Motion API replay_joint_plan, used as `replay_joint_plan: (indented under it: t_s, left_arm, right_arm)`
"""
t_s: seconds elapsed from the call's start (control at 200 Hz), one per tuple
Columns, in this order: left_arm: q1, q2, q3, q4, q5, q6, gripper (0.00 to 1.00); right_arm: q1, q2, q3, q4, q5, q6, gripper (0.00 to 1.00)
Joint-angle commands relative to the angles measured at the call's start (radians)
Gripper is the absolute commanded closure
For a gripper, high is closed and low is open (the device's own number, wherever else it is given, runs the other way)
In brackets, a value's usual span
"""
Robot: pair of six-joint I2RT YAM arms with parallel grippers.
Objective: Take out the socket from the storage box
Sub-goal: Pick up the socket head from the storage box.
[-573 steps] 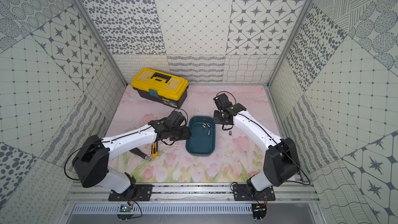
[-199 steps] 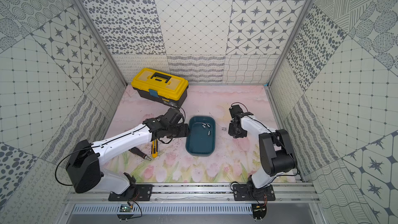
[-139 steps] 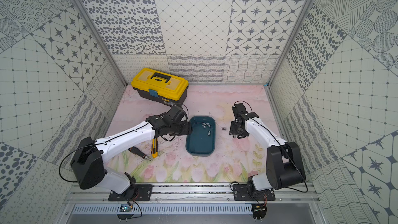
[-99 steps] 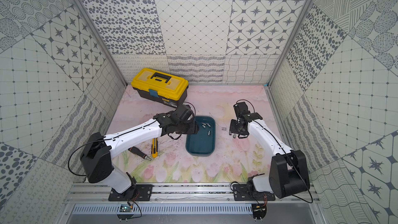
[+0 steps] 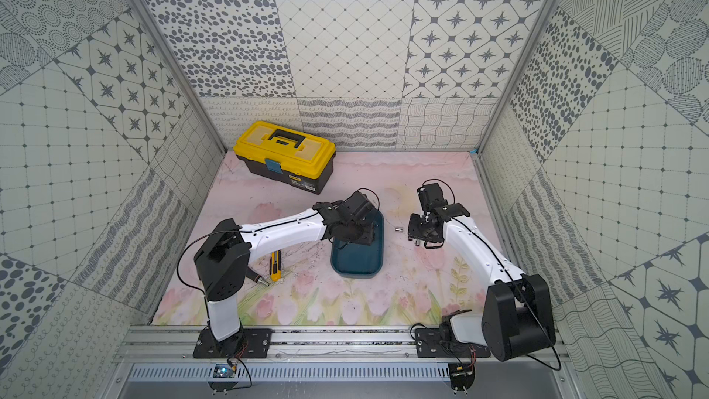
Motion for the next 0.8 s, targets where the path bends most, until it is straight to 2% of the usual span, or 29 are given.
replay_joint_plan:
  t_s: [0.0, 0.425, 0.795]
  left_arm:
    - [-0.008, 0.059, 0.033, 0.019, -0.031, 0.024, 0.46]
    - [-0.016, 0.178, 0.088, 0.029, -0.062, 0.037, 0.49]
    - [-0.018, 0.248, 0.12, 0.051, -0.165, 0.067, 0.54]
  right_arm:
    - [-0.005, -0.021, -0.013, 0.028, -0.001, -0.011, 0.58]
    - [-0.01, -0.011, -0.027, 0.035, -0.003, -0.023, 0.57]
    - [-0.016, -0.015, -0.035, 0.033, -0.001, -0.032, 0.57]
